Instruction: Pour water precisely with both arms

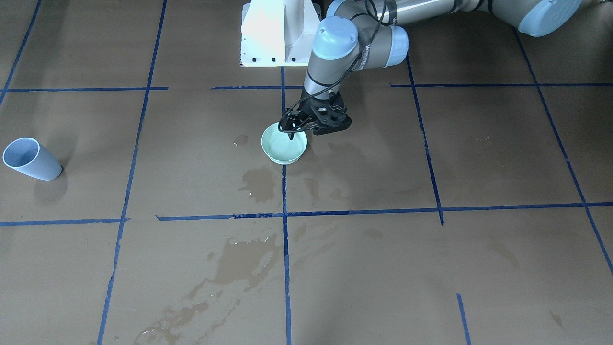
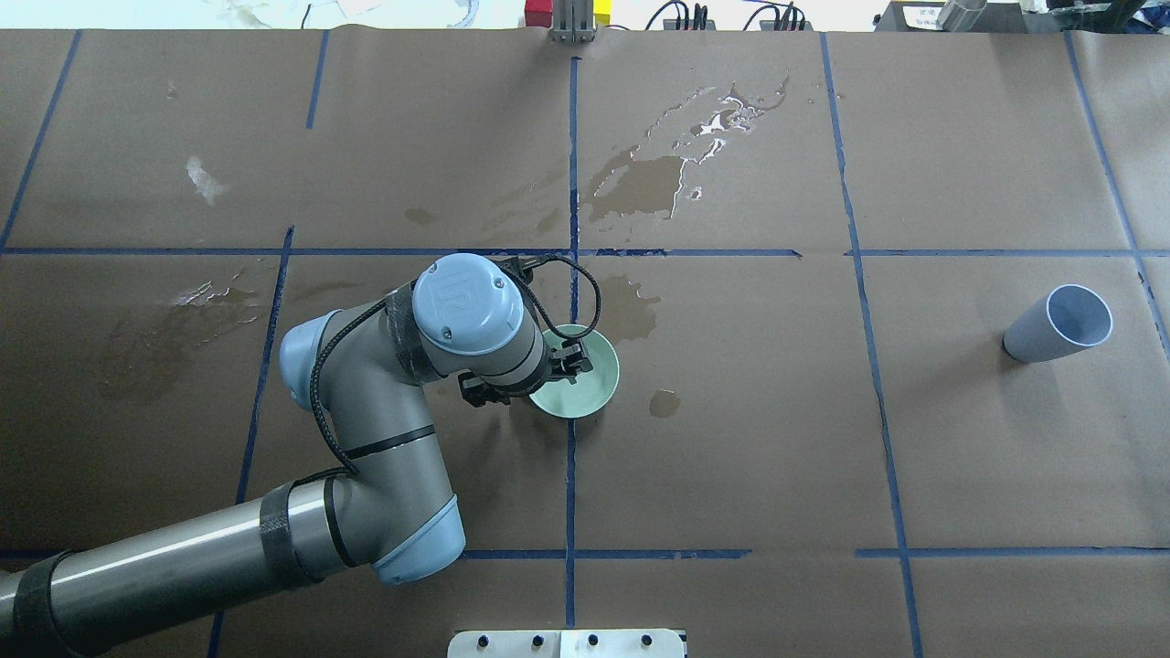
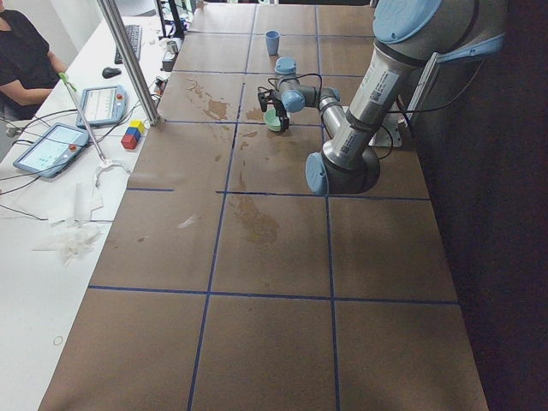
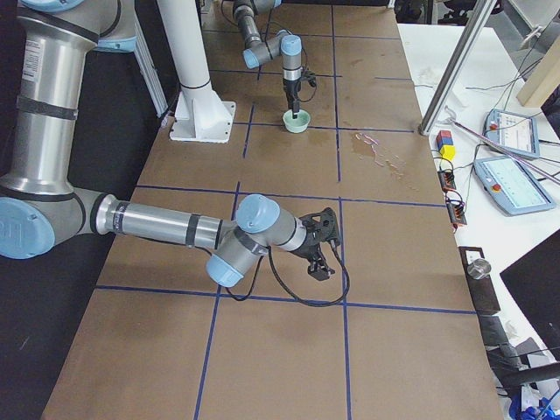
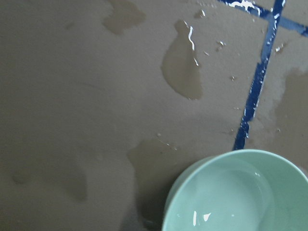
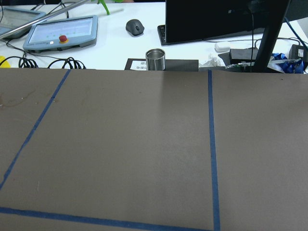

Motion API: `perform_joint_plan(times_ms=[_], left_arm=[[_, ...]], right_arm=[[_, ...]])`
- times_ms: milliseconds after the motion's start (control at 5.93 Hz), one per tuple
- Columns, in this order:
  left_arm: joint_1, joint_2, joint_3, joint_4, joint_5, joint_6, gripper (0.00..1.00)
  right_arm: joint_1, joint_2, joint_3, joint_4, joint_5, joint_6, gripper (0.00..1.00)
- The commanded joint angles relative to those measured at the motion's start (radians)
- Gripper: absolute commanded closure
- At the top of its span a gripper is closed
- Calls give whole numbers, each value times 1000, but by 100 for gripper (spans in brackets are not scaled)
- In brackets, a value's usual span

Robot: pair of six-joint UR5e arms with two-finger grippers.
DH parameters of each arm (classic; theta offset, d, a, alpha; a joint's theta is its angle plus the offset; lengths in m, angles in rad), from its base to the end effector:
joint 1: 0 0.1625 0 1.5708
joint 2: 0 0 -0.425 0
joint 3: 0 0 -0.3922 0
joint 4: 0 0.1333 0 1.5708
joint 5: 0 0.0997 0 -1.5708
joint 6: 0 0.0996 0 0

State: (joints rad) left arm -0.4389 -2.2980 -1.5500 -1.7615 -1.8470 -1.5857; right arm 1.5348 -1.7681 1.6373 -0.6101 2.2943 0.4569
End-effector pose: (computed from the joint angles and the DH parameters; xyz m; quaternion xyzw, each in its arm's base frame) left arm 0.6048 -0.4012 0.2073 -0.0309 0.4460 -0.1426 0.8831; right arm 0.0519 -0.4301 0.6072 0.2866 -0.4061 0.0393 0.8668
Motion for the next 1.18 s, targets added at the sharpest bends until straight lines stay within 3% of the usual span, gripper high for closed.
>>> perform_joint_plan(times_ms=[0, 169, 675, 1012], left_arm=[[0, 3, 10, -1, 0, 3, 34], [-3, 8, 10, -3, 2, 3, 43], [-4, 38, 7, -42, 0, 41, 91], [-27, 38, -13, -64, -1, 42, 100]], right_arm=[[103, 51, 10, -277, 152, -285, 0], [110, 50, 48, -366, 172, -349, 0], [123, 52, 142, -609, 197, -534, 0], [137, 50, 205, -776, 197, -648, 0]])
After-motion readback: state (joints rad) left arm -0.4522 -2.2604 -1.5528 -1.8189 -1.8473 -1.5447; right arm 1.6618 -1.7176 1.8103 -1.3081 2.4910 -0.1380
